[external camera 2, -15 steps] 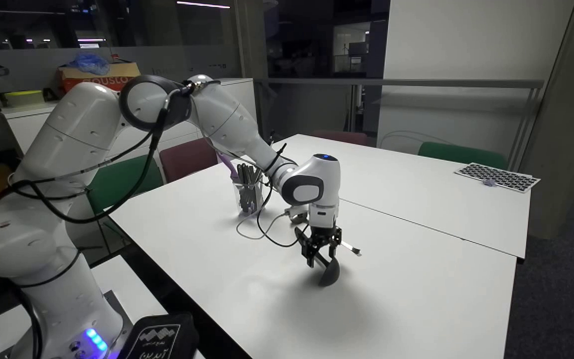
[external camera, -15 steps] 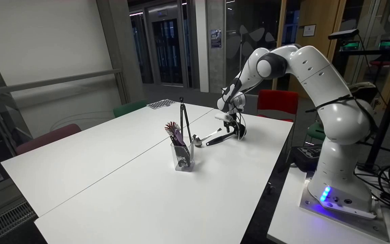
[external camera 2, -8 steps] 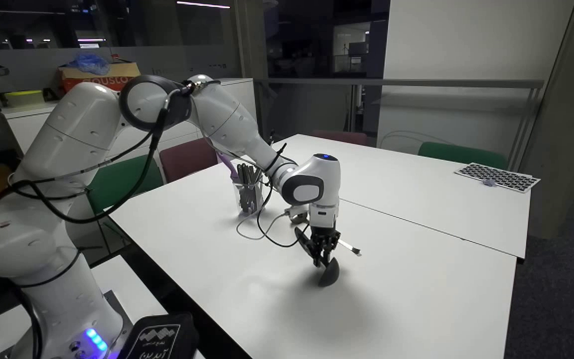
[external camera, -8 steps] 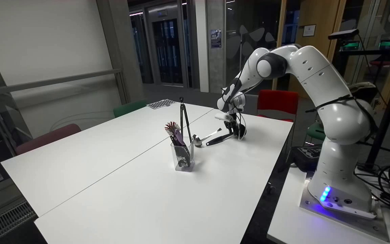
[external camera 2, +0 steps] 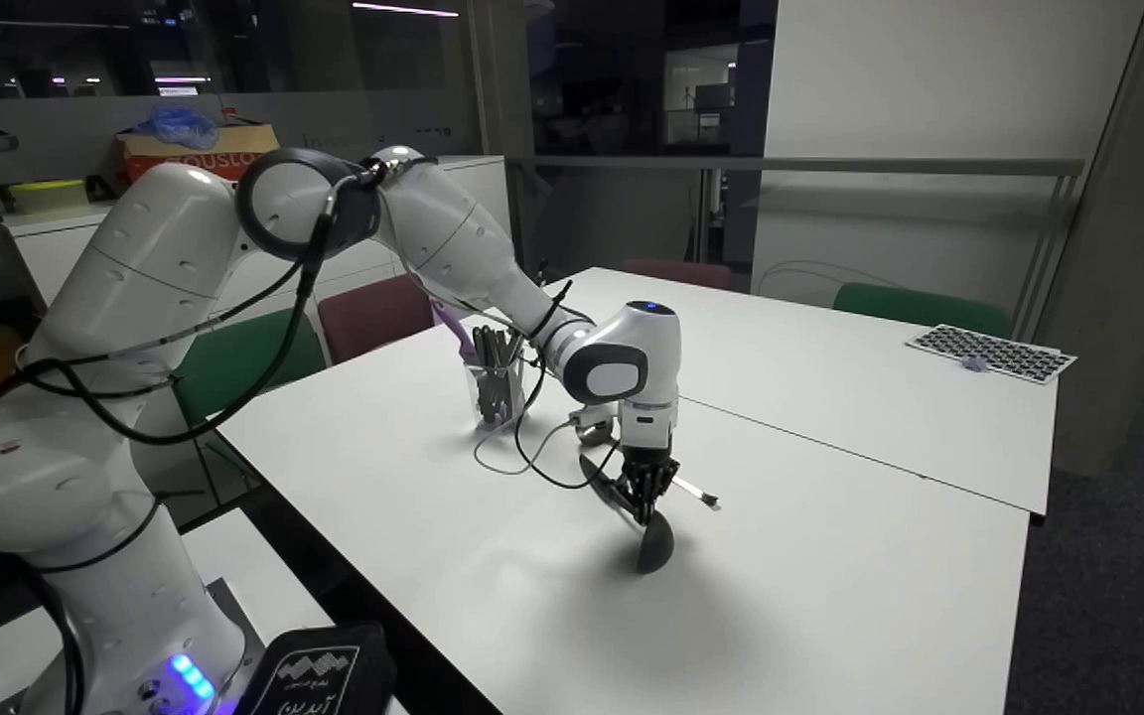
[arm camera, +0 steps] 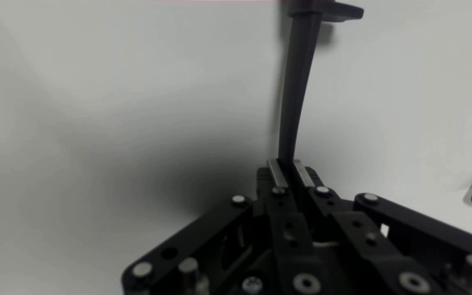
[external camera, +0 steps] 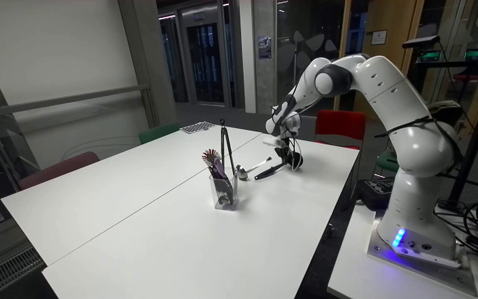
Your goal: Pick up the spoon and put it in the cup
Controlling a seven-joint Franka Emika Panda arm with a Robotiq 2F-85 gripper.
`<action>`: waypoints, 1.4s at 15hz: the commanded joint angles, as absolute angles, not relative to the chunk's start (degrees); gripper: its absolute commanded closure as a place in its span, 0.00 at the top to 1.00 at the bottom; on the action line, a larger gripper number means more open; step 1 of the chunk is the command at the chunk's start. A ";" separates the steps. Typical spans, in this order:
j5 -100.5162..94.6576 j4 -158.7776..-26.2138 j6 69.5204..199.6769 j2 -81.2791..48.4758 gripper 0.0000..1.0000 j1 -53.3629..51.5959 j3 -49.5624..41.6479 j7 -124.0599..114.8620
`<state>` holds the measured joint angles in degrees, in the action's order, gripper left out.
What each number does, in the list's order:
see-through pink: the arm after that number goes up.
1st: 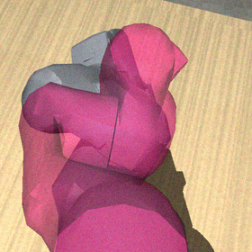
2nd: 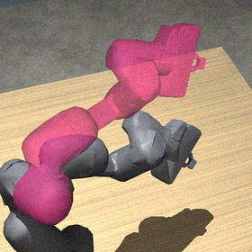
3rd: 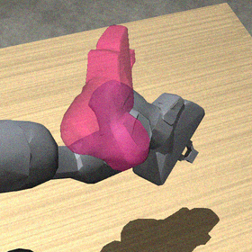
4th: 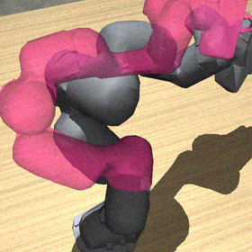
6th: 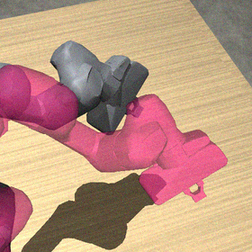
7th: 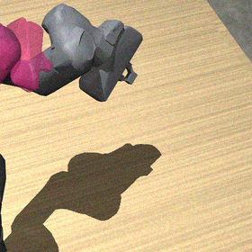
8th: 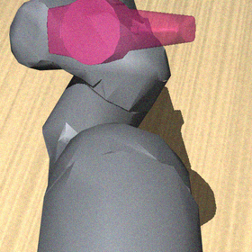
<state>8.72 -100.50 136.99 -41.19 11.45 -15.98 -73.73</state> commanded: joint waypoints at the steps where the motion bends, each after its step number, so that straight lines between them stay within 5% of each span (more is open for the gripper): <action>1: 9.34 -101.24 136.58 -39.50 0.01 12.08 -15.60 -71.06; 9: 2.79 -111.34 141.39 -26.34 0.02 7.29 -20.03 -70.34; 21: -33.58 -117.07 133.74 -6.63 0.02 2.72 -24.40 -87.08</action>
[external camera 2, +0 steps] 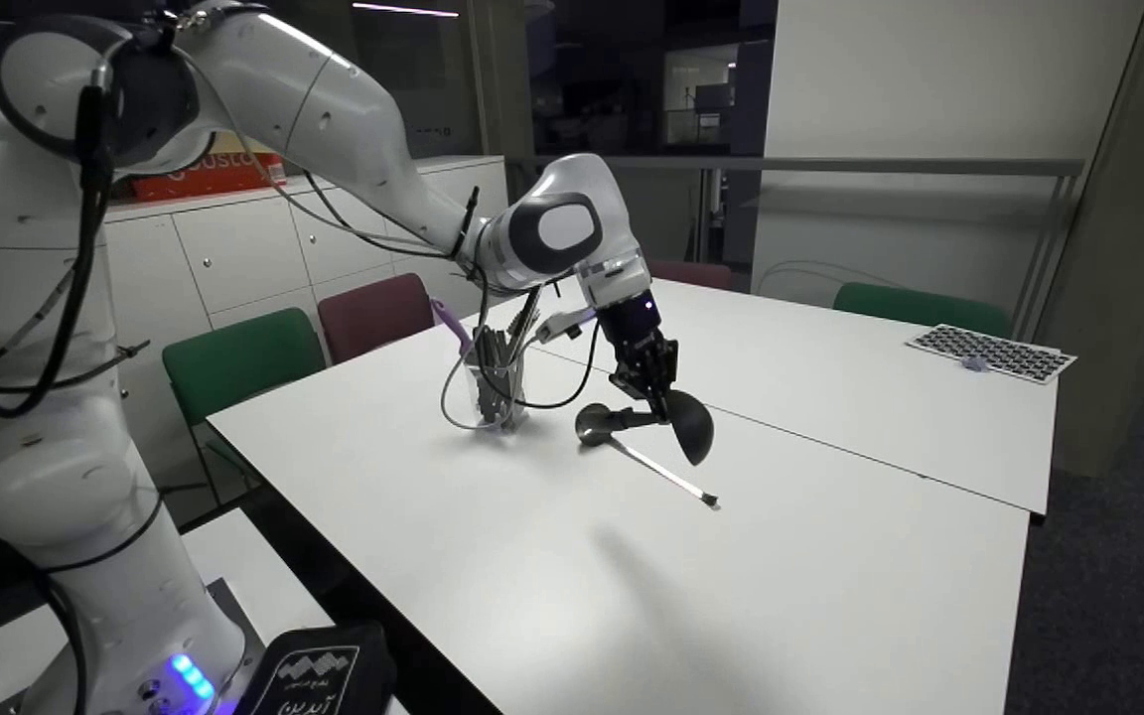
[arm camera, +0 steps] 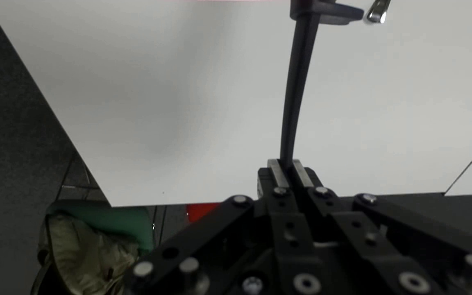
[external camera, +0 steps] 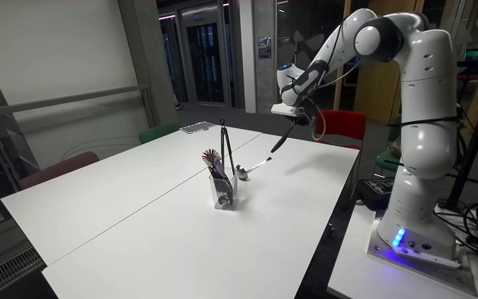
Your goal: Pick up the spoon and put it in the cup
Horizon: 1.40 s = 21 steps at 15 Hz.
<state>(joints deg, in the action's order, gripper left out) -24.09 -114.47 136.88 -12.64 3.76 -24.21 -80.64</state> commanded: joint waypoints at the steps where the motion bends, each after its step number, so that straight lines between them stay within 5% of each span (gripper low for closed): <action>1: -38.93 -116.88 132.03 -5.65 0.02 0.28 -26.35 -91.55; 10: -69.20 -115.77 108.91 1.03 0.02 1.68 -11.09 -110.43; 21: -67.76 -115.95 111.53 3.29 0.06 2.48 -5.96 -108.87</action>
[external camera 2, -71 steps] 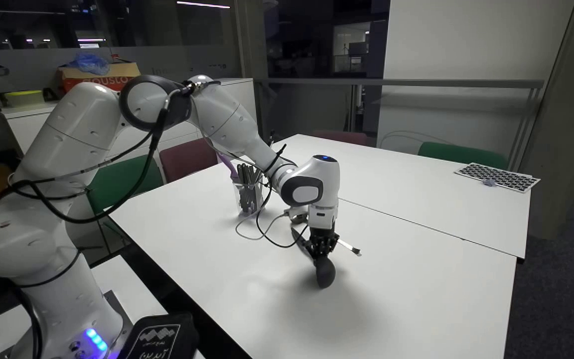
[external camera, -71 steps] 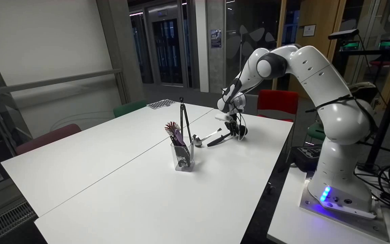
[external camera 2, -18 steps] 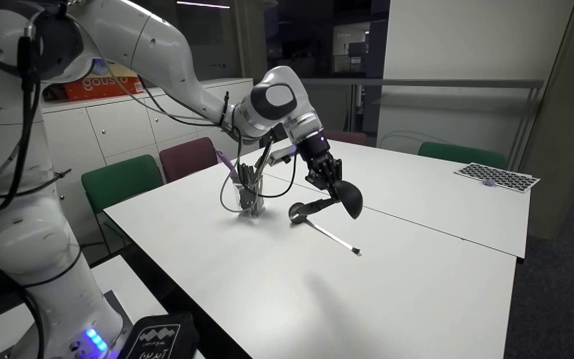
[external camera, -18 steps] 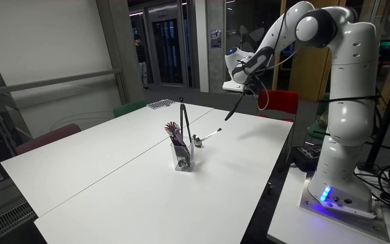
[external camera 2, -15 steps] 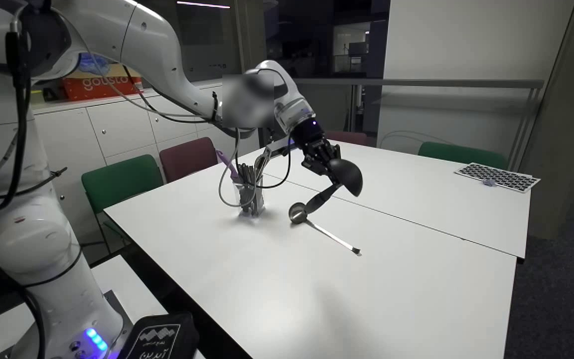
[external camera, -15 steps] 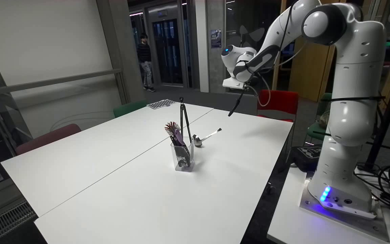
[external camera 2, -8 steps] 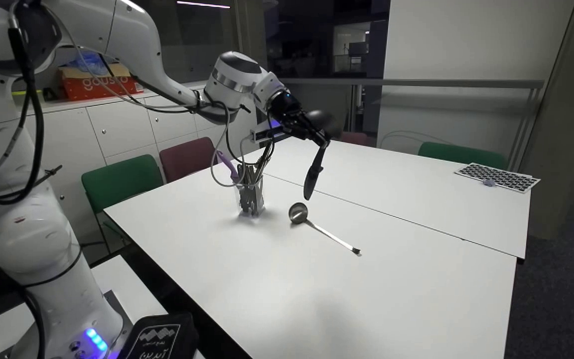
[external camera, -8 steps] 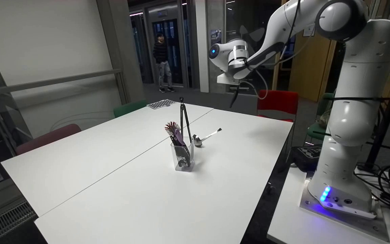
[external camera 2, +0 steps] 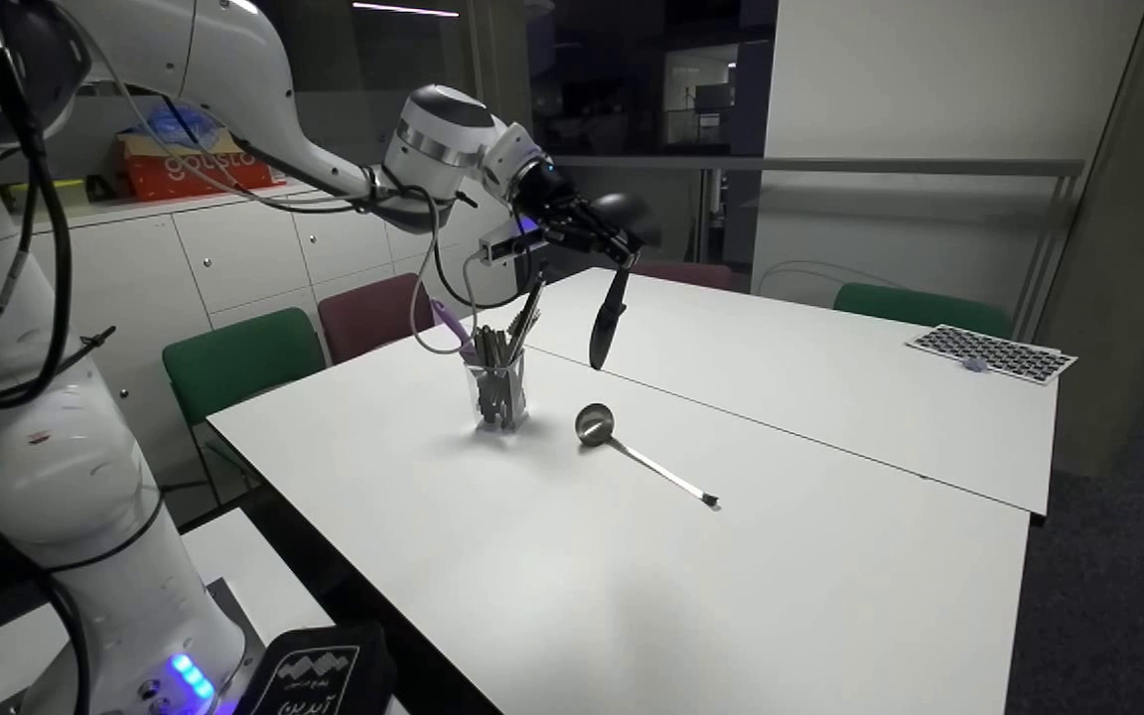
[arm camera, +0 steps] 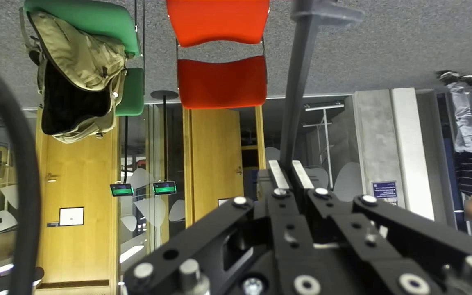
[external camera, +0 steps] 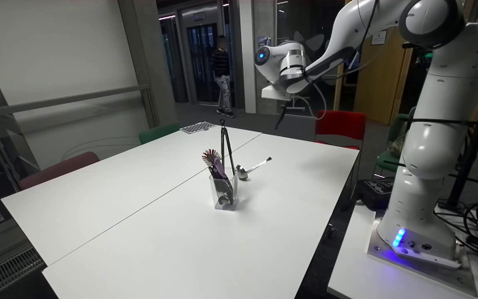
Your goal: Pick up the spoon and put it in the cup
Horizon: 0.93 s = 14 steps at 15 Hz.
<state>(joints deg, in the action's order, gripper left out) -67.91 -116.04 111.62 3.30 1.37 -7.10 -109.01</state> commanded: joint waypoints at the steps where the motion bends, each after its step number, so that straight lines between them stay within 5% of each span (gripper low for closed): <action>1: -67.76 -116.00 111.56 3.29 0.02 2.50 -5.97 -108.87; 14: -86.75 -105.75 104.80 -1.20 0.02 0.02 0.04 -106.20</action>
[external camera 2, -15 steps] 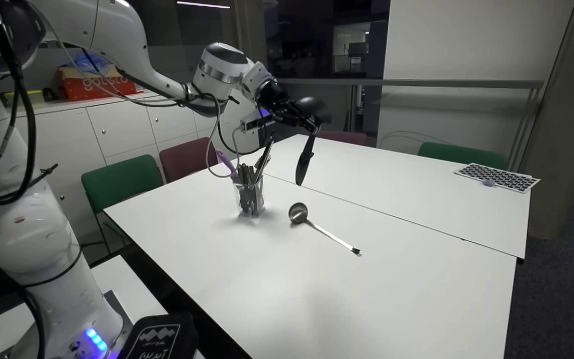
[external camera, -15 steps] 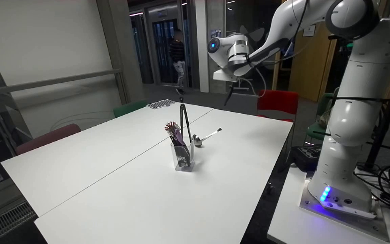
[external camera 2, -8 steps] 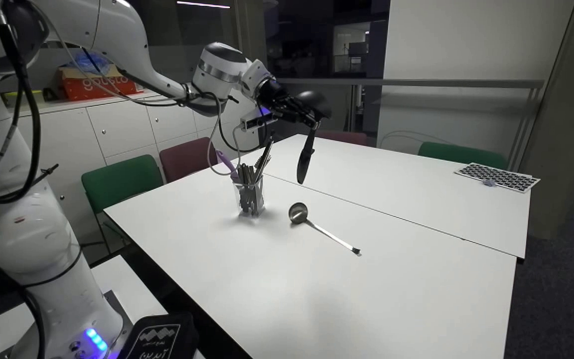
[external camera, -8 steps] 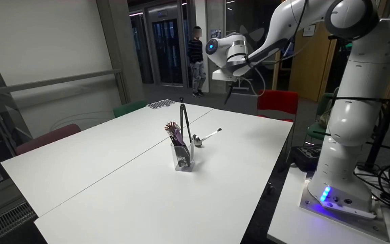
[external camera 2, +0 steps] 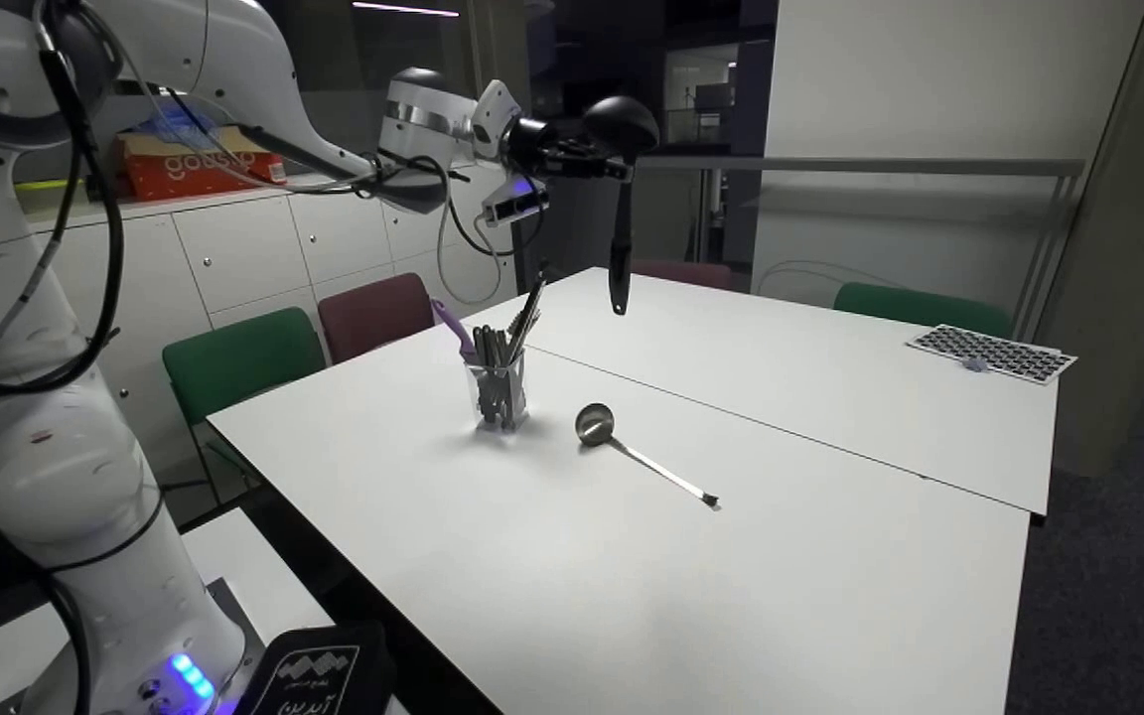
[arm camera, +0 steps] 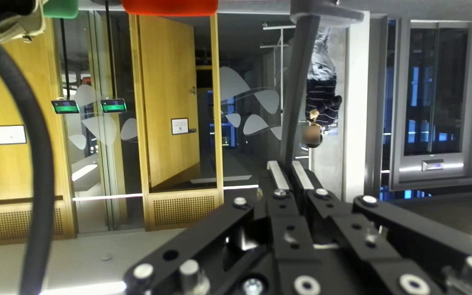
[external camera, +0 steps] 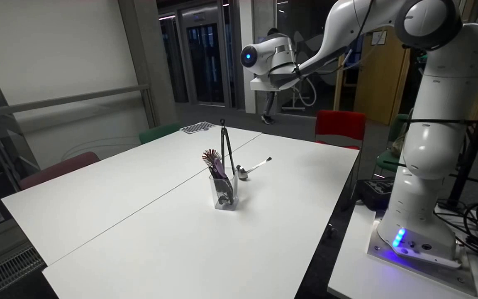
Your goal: Pick up the spoon and put it in the cup
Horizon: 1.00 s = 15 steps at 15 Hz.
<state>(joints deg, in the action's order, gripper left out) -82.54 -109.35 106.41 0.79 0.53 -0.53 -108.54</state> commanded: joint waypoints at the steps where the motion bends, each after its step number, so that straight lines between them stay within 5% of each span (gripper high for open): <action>1: -87.87 -105.14 104.88 -1.68 0.02 -0.08 0.19 -105.79; 15: -95.59 -101.07 106.38 -5.44 0.02 -2.58 2.14 -102.71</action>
